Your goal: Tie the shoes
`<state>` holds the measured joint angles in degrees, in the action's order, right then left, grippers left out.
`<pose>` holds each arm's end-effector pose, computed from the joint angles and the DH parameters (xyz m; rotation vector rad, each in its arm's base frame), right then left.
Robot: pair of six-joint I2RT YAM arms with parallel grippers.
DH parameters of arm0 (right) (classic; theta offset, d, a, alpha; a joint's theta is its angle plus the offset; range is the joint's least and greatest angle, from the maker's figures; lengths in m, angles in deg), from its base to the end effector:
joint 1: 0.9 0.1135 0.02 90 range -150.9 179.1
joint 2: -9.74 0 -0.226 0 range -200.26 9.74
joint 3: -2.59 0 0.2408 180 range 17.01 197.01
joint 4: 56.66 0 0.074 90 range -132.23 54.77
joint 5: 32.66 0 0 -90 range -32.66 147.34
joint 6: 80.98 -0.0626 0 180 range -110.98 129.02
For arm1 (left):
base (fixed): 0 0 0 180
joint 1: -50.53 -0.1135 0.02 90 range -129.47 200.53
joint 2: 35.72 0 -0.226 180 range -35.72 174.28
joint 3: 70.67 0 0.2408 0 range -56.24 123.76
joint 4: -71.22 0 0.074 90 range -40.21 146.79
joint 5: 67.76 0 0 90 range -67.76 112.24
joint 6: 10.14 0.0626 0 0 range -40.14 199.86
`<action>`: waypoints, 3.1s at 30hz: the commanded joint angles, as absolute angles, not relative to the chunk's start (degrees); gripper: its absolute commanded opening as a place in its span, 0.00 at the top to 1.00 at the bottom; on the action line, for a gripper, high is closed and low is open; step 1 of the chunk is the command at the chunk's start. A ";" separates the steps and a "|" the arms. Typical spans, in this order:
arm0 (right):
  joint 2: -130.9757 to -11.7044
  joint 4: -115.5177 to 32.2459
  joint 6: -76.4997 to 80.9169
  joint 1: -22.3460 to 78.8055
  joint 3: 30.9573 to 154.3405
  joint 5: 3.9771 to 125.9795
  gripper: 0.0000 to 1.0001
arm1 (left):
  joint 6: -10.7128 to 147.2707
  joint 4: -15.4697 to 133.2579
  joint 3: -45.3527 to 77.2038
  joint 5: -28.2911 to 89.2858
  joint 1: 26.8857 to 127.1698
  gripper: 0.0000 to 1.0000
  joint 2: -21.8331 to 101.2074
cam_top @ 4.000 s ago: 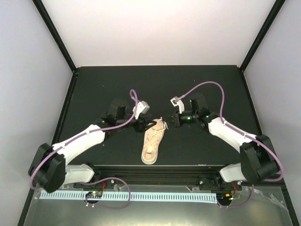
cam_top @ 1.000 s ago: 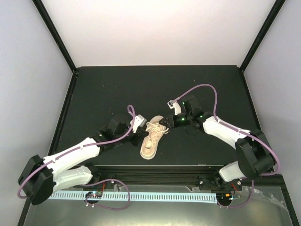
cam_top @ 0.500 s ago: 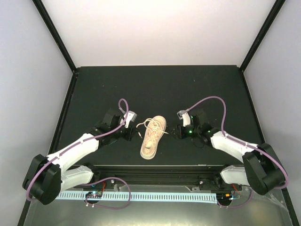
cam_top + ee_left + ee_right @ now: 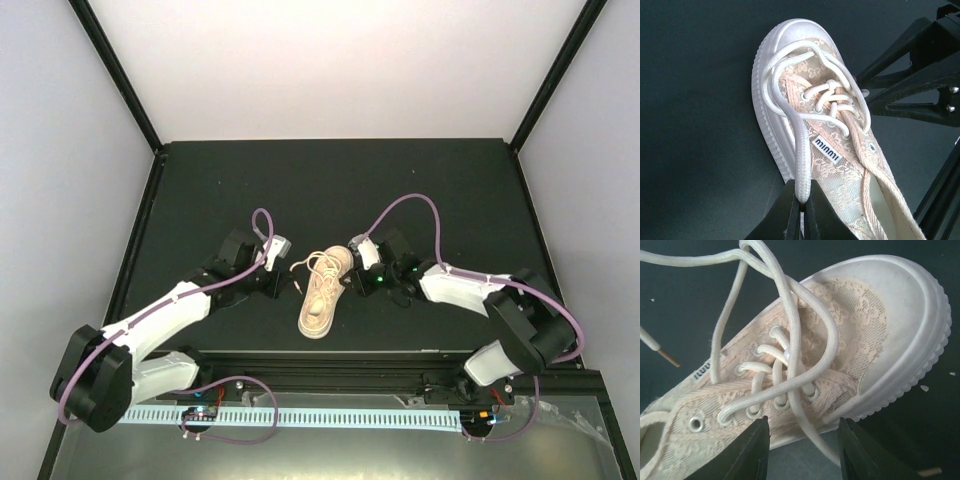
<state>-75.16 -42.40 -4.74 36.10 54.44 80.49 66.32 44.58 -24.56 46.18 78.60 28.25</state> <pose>0.2176 0.1948 0.1106 -0.6980 2.4033 0.8795 0.2030 -0.1370 0.1508 0.5177 2.3655 -0.8373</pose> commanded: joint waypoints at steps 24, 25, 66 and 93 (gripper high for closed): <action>-51.46 -32.16 -26.51 18.53 38.59 69.31 0.98 | 57.54 49.49 -34.93 45.42 58.29 0.98 20.22; -49.41 -31.77 -27.76 16.30 37.88 69.91 0.98 | 56.52 50.06 -36.24 45.60 56.57 0.98 19.27; -42.04 -34.34 -22.47 1.54 34.14 91.71 0.98 | 67.90 48.96 -27.37 48.99 78.59 0.41 29.17; -45.70 -35.23 -20.34 1.55 35.47 94.69 0.98 | 73.29 55.91 -20.71 52.36 82.46 0.71 46.70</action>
